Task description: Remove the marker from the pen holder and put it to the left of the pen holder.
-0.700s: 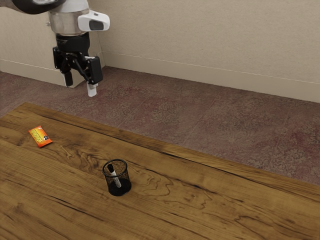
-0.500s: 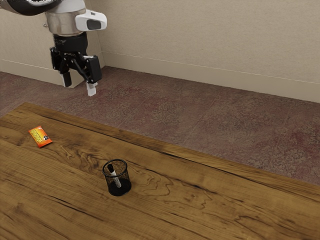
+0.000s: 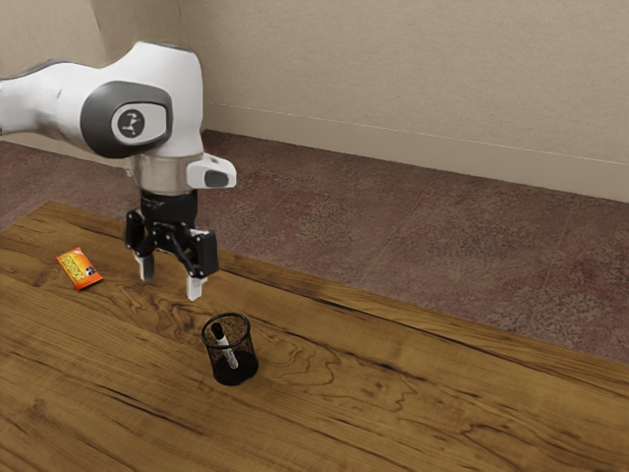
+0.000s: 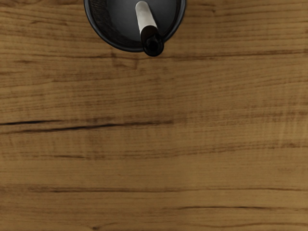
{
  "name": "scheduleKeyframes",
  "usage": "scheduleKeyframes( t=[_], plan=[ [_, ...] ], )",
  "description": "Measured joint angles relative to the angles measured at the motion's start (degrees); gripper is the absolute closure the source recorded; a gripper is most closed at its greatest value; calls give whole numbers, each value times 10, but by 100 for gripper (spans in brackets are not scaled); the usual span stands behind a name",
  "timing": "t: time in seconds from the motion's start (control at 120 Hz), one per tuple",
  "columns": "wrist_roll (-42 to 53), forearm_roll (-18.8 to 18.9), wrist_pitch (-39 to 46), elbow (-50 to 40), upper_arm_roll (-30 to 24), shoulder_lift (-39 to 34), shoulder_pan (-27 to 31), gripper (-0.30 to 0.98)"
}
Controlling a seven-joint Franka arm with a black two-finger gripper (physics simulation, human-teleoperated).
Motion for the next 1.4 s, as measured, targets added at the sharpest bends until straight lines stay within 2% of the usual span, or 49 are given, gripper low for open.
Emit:
scheduleKeyframes(
  t=[0.092,0.167,0.275,0.458,0.717,1.1,1.133,1.275,1.4],
  plan=[
    [10,-16,69,-32,0,24,7,0],
    [31,-49,133,-47,1,59,23,0],
    [59,-86,216,-97,1,59,31,0],
    [111,-109,300,-123,2,68,49,0],
    [170,-118,350,-139,4,81,60,0],
    [196,-119,364,-163,32,79,65,1],
    [197,-118,364,-162,32,78,65,6],
    [203,-104,365,-161,32,72,56,42],
    [206,-98,365,-160,30,70,49,61]
  ],
)
